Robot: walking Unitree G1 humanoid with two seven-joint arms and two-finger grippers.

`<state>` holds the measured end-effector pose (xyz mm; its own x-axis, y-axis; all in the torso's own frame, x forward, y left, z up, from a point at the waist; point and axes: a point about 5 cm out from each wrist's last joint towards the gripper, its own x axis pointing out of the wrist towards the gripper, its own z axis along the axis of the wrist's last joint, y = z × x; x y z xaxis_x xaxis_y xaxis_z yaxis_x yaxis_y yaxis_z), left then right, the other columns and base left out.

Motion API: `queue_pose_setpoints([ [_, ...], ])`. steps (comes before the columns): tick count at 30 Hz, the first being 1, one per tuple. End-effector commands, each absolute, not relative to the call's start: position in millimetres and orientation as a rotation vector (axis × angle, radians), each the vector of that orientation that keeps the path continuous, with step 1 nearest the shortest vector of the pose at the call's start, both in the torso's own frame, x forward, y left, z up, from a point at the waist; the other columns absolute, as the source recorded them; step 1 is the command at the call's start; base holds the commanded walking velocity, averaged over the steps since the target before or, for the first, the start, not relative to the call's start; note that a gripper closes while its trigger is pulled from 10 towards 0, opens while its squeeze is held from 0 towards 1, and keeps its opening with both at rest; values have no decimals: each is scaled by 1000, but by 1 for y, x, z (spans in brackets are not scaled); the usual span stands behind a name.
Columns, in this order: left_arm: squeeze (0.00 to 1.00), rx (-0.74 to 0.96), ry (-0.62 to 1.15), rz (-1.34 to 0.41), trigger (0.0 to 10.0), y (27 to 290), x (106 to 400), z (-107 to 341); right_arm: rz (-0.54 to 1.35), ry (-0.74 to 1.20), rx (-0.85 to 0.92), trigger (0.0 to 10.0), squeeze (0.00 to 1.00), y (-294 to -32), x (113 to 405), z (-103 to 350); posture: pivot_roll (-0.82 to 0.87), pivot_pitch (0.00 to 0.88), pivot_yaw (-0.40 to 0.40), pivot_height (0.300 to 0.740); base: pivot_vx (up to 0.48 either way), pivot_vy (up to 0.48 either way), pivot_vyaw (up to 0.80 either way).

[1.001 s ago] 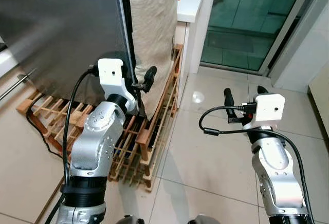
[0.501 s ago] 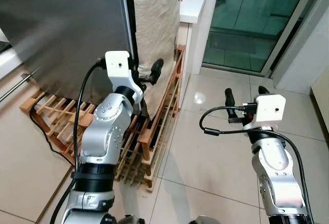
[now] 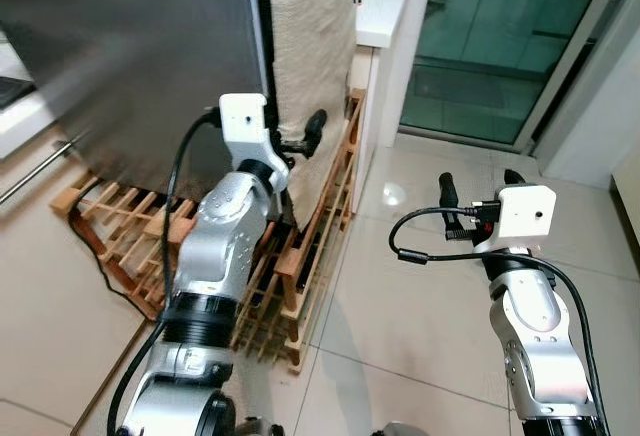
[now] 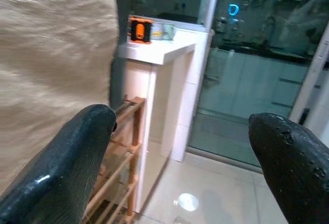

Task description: Restocking fridge

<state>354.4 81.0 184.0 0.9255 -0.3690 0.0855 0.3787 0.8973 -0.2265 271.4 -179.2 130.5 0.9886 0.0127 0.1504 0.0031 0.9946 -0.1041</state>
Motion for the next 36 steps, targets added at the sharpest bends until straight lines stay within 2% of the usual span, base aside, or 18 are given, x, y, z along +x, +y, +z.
queue_pose_setpoints([
  [1,0,-255,-58,-590,10000,39,353,198,7,-166,-113,10000,0,-178,274,134,-187,0,41,716,0,0,0],
  [5,0,-291,-68,-747,10000,2,349,210,-11,-174,-121,10000,0,-182,273,136,-234,0,53,716,0,0,0],
  [6,0,-333,-62,-873,10000,-20,342,216,-26,-176,-123,10000,0,-184,271,137,-245,0,57,716,0,0,0],
  [8,0,-353,-57,-925,10000,-30,339,218,-33,-176,-123,10000,0,-186,269,137,-261,0,61,716,0,0,0],
  [9,0,-387,-53,-1042,10000,-49,330,224,-44,-170,-127,10000,0,-188,266,136,-275,0,63,716,0,0,0],
  [14,0,-426,-130,-1276,10000,-84,306,243,-64,-150,-136,10000,0,-195,260,131,-312,0,64,716,0,0,0],
  [15,0,-426,-130,-1276,10000,-84,306,243,-64,-150,-136,10000,0,-195,260,131,-312,0,64,716,0,0,0],
  [16,0,-425,-164,-1409,10000,-94,290,250,-67,-144,-136,10000,0,-196,259,130,-312,0,64,716,0,0,0],
  [19,0,-469,-168,-1537,10000,-98,275,254,-62,-140,-136,10000,0,-195,260,130,-304,0,53,716,0,0,0],
  [23,0,-489,-167,-1549,10000,-96,276,255,-52,-139,-136,10000,0,-194,261,130,-299,0,50,716,0,0,0],
  [26,0,-511,-191,-1502,10000,-76,285,259,-19,-143,-135,10000,0,-186,261,131,-274,0,42,716,0,0,0],
  [29,0,-497,-194,-1381,10000,-52,297,254,-16,-143,-129,10000,0,-184,260,131,-258,0,42,716,0,0,0],
  [30,0,-497,-194,-1381,10000,-52,297,254,-16,-143,-129,10000,0,-184,260,131,-258,0,42,716,0,0,0],
  [31,0,-471,-162,-1194,10000,-10,313,234,-35,-120,-93,10000,0,-186,261,127,-233,0,41,716,0,0,0],
  [32,0,-459,-145,-1117,10000,7,318,225,-44,-110,-75,10000,0,-187,262,125,-233,0,41,716,0,0,0],
  [33,0,-459,-145,-1117,10000,7,318,225,-44,-110,-75,10000,0,-187,262,125,-233,0,41,716,0,0,0],
  [34,0,-445,-109,-937,10000,48,324,203,-58,-89,-42,10000,0,-190,264,122,-197,0,32,716,0,0,0],
  [36,0,-445,-82,-815,10000,75,326,190,-56,-79,-35,10000,0,-191,267,121,-191,0,30,716,0,0,0],
])
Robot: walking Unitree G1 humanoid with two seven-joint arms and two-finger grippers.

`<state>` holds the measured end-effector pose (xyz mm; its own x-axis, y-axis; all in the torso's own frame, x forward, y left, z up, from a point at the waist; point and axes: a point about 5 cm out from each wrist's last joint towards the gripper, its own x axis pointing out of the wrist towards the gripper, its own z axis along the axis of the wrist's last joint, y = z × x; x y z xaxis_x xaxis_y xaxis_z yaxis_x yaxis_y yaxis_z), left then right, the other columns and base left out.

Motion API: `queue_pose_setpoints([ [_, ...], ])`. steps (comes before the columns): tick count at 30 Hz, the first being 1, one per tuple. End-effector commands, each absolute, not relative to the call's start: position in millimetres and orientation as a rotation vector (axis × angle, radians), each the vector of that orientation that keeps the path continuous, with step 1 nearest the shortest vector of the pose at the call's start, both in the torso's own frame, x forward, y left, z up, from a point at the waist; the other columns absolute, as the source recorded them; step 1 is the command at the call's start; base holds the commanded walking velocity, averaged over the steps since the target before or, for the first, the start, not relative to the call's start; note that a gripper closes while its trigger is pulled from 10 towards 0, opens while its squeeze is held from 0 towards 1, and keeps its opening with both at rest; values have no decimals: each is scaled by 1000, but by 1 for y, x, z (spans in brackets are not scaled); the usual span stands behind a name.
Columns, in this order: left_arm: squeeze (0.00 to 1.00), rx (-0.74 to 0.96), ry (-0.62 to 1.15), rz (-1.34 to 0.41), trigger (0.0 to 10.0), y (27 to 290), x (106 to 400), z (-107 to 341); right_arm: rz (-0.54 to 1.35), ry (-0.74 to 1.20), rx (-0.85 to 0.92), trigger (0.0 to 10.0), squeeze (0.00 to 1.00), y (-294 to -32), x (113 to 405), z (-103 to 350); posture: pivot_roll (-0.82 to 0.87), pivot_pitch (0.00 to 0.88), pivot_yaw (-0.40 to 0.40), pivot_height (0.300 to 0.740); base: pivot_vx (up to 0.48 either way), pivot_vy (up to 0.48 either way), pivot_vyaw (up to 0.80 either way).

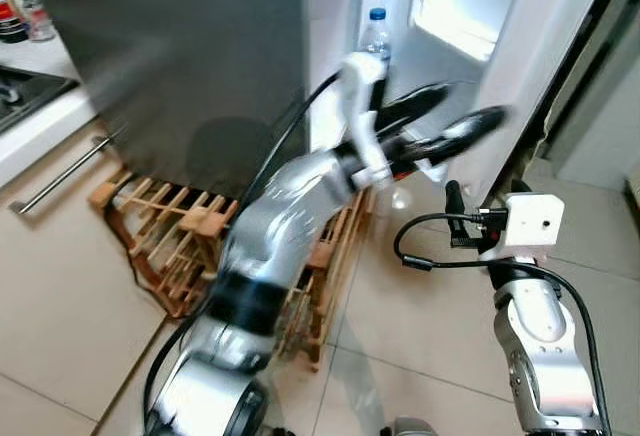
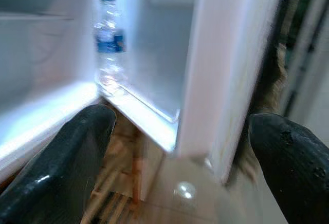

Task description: Restocking fridge

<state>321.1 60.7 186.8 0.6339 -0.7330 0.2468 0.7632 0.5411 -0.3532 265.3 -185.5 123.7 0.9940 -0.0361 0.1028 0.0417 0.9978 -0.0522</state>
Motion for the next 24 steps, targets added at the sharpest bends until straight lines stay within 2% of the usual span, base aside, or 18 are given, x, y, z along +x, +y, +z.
queue_pose_setpoints([
  [1,0,-443,-69,-764,10000,87,325,184,-51,-78,-33,10000,0,-191,269,121,-169,0,24,716,0,0,0],
  [2,0,-414,-63,-685,10000,104,323,176,-39,-77,-32,10000,0,-190,271,121,-145,0,17,716,0,0,0],
  [3,0,-414,-63,-685,10000,104,323,176,-39,-77,-32,10000,0,-190,271,121,-145,0,17,716,0,0,0],
  [4,0,-362,-57,-567,10000,132,316,165,-19,-75,-27,10000,0,-187,276,121,-120,0,9,716,0,0,0],
  [5,0,-362,-57,-567,10000,132,316,165,-19,-75,-27,10000,0,-187,276,121,-120,0,9,716,0,0,0],
  [7,0,-291,-48,-377,10000,173,298,153,18,-77,-20,10000,0,-180,286,123,-86,0,-2,716,0,0,0],
  [9,0,-272,-44,-339,10000,180,294,151,23,-77,-17,10000,0,-179,287,123,-66,0,-7,716,0,0,0],
  [10,0,-235,-37,-250,10000,193,285,146,36,-78,-12,10000,0,-176,290,124,-54,0,-10,716,0,0,0],
  [12,0,-235,-33,-220,10000,196,282,144,40,-77,-11,10000,0,-175,291,124,-37,0,-13,716,0,0,0],
  [14,0,-163,-11,-67,10000,209,274,138,57,-70,13,10000,0,-171,295,123,-20,0,-19,716,0,0,0],
  [15,0,-68,-16,-36,10000,207,274,139,72,-59,19,10000,0,-168,298,121,-13,0,-25,716,0,0,788],
  [16,0,-55,-20,-26,10000,202,276,141,86,-50,22,10000,0,-164,300,120,-8,0,-27,716,0,0,775],
  [17,0,-71,-24,-55,10000,189,281,143,119,-38,20,10000,0,-157,302,117,-12,0,-30,716,0,0,744],
  [24,0,-174,-39,-59,10000,175,284,147,186,-17,26,10000,0,-145,304,115,-49,0,-44,716,0,0,737],
])
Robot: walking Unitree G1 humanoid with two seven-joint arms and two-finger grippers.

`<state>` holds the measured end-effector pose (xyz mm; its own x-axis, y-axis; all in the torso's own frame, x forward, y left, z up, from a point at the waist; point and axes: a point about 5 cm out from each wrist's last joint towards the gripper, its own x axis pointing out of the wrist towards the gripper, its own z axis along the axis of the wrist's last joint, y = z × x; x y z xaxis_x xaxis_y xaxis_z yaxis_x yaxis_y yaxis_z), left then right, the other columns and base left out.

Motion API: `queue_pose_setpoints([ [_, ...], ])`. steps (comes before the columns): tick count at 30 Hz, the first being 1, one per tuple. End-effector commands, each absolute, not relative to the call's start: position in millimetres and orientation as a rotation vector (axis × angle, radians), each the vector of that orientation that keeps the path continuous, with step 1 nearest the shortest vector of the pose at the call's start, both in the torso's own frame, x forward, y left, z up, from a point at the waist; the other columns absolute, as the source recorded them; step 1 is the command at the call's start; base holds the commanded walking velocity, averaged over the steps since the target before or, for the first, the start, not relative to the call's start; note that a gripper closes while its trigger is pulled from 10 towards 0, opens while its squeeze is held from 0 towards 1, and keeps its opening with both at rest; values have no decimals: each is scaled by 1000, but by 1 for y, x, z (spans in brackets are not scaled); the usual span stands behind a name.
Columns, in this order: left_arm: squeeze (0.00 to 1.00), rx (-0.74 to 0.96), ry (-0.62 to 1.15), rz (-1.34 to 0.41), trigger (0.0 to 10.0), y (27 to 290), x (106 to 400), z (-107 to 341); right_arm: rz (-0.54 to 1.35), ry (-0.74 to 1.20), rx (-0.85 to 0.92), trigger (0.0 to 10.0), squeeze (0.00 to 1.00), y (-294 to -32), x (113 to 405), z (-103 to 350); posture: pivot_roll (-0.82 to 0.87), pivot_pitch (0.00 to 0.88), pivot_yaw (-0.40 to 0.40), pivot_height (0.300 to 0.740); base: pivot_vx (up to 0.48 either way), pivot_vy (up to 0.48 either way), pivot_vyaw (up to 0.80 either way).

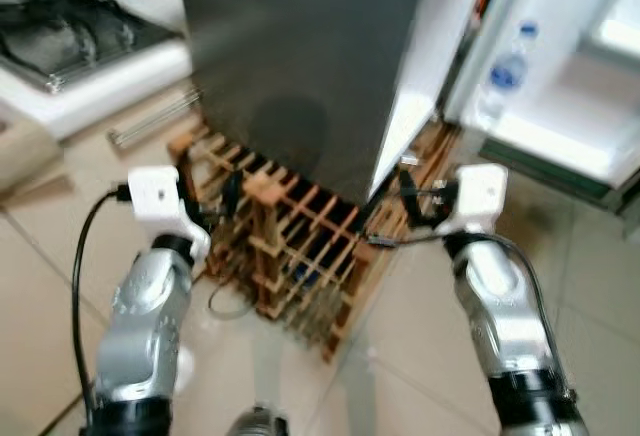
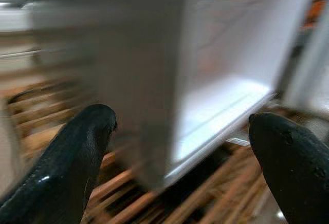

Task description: Restocking fridge

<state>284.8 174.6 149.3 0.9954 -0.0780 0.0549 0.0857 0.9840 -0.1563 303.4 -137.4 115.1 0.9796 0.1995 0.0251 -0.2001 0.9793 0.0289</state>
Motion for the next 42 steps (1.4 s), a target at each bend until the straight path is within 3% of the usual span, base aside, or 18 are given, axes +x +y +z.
queue_pose_setpoints([
  [1,0,-182,-30,-48,10000,176,285,145,183,-15,25,10000,0,-145,305,115,-54,0,-43,716,0,0,731],
  [10,0,-160,8,38,10000,169,293,137,218,-20,11,10000,0,-143,311,119,-86,0,-40,716,0,0,708],
  [21,0,-40,-19,121,10000,190,296,137,195,-30,8,10000,0,-142,317,123,-86,0,-31,716,0,0,685],
  [42,0,51,-105,73,10000,171,309,154,220,-42,26,10000,0,-131,319,125,-97,0,-10,716,0,0,660],
])
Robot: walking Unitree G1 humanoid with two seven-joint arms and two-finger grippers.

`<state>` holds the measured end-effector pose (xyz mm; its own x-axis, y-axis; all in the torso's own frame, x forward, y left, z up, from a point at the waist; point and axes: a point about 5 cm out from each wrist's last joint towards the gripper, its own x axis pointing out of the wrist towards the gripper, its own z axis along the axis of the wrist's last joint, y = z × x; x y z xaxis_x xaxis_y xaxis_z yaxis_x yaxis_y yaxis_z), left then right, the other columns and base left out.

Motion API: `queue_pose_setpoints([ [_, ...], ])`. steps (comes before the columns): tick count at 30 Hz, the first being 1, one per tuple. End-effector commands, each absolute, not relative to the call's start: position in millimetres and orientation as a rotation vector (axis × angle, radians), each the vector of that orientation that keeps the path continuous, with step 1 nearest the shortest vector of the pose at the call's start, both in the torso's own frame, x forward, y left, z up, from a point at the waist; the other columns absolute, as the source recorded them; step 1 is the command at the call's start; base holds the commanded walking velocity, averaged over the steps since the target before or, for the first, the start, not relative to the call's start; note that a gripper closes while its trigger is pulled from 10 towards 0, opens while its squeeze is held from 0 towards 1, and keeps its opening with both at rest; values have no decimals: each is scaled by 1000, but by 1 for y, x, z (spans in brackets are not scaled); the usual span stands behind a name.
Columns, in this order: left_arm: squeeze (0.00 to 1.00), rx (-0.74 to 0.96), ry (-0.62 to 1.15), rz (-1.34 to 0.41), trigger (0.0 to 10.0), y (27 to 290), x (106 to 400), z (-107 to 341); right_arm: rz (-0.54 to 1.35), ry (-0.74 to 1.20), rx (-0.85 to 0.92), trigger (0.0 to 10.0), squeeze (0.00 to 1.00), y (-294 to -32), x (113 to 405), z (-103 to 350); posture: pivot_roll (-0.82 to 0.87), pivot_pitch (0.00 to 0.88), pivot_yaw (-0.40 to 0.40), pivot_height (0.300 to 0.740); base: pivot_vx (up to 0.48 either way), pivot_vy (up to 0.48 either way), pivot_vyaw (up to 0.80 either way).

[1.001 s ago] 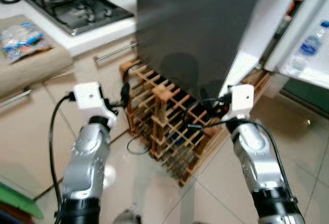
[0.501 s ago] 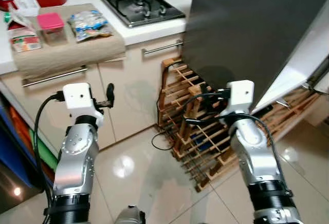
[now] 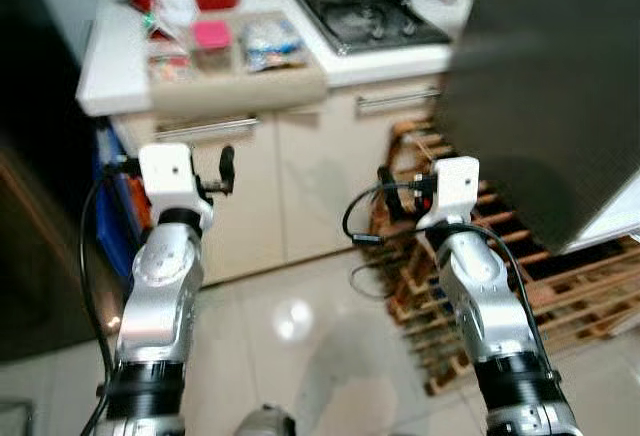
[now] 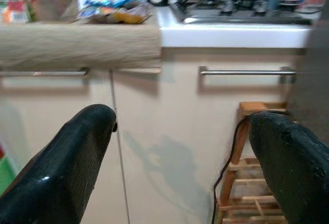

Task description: Restocking fridge

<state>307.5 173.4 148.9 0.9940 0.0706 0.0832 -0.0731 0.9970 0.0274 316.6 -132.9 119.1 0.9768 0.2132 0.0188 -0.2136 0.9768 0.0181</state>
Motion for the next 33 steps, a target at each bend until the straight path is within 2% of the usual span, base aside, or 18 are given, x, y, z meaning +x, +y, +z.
queue_pose_setpoints([
  [1,0,75,-119,64,10000,169,310,157,223,-53,31,10000,0,-130,320,127,-96,0,-11,716,0,0,650],
  [4,0,123,-150,64,10000,167,313,164,225,-64,36,10000,0,-130,321,130,-91,0,-13,716,0,0,648],
  [10,0,102,-152,49,10000,166,318,166,215,-86,39,10000,0,-129,322,133,-91,0,-9,716,0,0,639],
  [20,0,68,-182,-61,10000,156,323,173,121,-145,-21,10000,0,-139,324,141,-92,0,8,716,0,0,0],
  [23,0,68,-198,-76,10000,154,323,177,123,-166,-54,10000,0,-137,323,146,-99,0,17,716,0,0,-800],
  [30,0,64,-189,26,10000,159,326,173,136,-204,-41,10000,0,-135,326,151,-99,0,31,716,0,0,-69],
  [33,0,86,-205,32,10000,155,328,178,157,-216,-51,10000,0,-131,326,154,-104,0,29,716,356,0,0],
])
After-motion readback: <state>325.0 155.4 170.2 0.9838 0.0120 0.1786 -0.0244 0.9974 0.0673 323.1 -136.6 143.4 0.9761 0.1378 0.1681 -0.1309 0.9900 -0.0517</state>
